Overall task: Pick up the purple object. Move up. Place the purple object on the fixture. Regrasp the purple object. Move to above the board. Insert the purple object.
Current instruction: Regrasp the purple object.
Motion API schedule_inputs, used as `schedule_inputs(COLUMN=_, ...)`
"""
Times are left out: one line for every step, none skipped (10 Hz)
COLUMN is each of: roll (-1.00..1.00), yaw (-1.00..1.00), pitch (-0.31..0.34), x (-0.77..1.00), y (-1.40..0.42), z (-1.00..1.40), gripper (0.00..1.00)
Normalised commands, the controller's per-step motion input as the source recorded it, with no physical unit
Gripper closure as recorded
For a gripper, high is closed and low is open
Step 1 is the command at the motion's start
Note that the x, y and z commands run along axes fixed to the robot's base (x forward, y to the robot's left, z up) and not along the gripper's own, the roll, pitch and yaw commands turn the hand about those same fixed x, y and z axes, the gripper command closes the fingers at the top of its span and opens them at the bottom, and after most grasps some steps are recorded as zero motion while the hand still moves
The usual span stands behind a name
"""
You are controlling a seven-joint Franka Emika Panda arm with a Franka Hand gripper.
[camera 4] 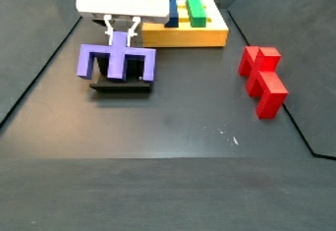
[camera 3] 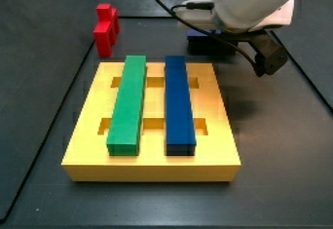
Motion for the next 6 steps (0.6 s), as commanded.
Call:
schedule_inputs(roll=0.0, yaw=0.0, pitch=0.0, x=0.0, y=0.0, z=0.0, gripper=1.0)
schedule_inputs(roll=0.0, yaw=0.0, pitch=0.0, x=0.0, y=0.0, z=0.0, gripper=1.0)
schedule_inputs(roll=0.0, yaw=0.0, pitch=0.0, x=0.0, y=0.0, z=0.0, gripper=1.0)
schedule_inputs(roll=0.0, yaw=0.0, pitch=0.0, x=0.0, y=0.0, z=0.0, gripper=1.0)
schedule_inputs(roll=0.0, yaw=0.0, pitch=0.0, x=0.0, y=0.0, z=0.0, gripper=1.0)
schedule_inputs(roll=0.0, yaw=0.0, pitch=0.0, x=0.0, y=0.0, z=0.0, gripper=1.0)
